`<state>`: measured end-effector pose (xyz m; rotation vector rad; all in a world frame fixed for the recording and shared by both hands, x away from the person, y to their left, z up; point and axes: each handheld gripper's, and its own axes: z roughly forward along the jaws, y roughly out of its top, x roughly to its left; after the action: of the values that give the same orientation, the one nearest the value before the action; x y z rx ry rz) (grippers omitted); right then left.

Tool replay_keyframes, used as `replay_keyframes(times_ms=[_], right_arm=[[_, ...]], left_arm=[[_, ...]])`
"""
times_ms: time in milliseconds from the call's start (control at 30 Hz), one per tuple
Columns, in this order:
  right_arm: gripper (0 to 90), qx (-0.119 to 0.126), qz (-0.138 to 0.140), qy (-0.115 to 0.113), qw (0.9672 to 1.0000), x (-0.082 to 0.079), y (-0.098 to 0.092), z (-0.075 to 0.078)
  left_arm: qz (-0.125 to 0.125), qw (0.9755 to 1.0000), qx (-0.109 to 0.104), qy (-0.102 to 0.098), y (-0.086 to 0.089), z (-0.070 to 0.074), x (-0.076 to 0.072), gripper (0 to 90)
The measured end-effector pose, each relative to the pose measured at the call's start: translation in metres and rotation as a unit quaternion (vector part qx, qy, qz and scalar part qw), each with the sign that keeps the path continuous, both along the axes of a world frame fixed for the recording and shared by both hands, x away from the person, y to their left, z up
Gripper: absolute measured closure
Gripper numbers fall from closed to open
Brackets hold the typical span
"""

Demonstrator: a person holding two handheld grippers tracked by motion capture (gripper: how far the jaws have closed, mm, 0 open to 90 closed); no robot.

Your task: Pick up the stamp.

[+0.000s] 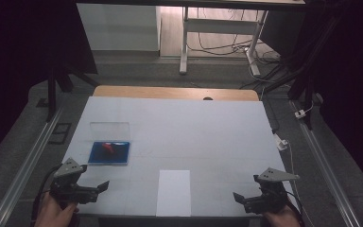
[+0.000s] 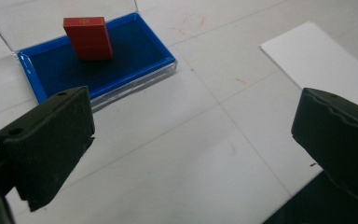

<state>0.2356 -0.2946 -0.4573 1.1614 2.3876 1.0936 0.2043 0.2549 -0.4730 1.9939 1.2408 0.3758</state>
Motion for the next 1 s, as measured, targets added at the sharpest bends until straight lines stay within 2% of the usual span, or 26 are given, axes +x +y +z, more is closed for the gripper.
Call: replay_keyframes(times_ms=[133, 367, 500, 633, 1000], right_arm=[[0.0, -0.002, 0.001, 0.000, 1.0000, 0.000, 0.000, 0.000], [0.0, -0.007, 0.003, 0.003, 1.0000, 0.000, 0.001, 0.000], [0.0, -0.008, 0.004, 0.003, 1.0000, 0.000, 0.001, 0.000], [0.0, -0.008, 0.005, 0.003, 1.0000, 0.000, 0.002, -0.001], [0.0, -0.008, 0.005, 0.007, 0.9999, 0.001, 0.002, -0.001]], left_arm=[[-0.001, 1.0000, 0.008, 0.001, -0.004, 0.001, 0.008, 0.1], [0.005, 1.0000, -0.006, 0.000, -0.005, -0.001, 0.026, 0.1], [0.008, 1.0000, 0.005, -0.003, -0.008, -0.002, 0.036, 0.2], [0.015, 0.9999, 0.002, -0.001, -0.010, -0.002, 0.048, 0.2], [0.025, 0.9990, 0.037, -0.004, -0.011, -0.006, 0.076, 0.1]])
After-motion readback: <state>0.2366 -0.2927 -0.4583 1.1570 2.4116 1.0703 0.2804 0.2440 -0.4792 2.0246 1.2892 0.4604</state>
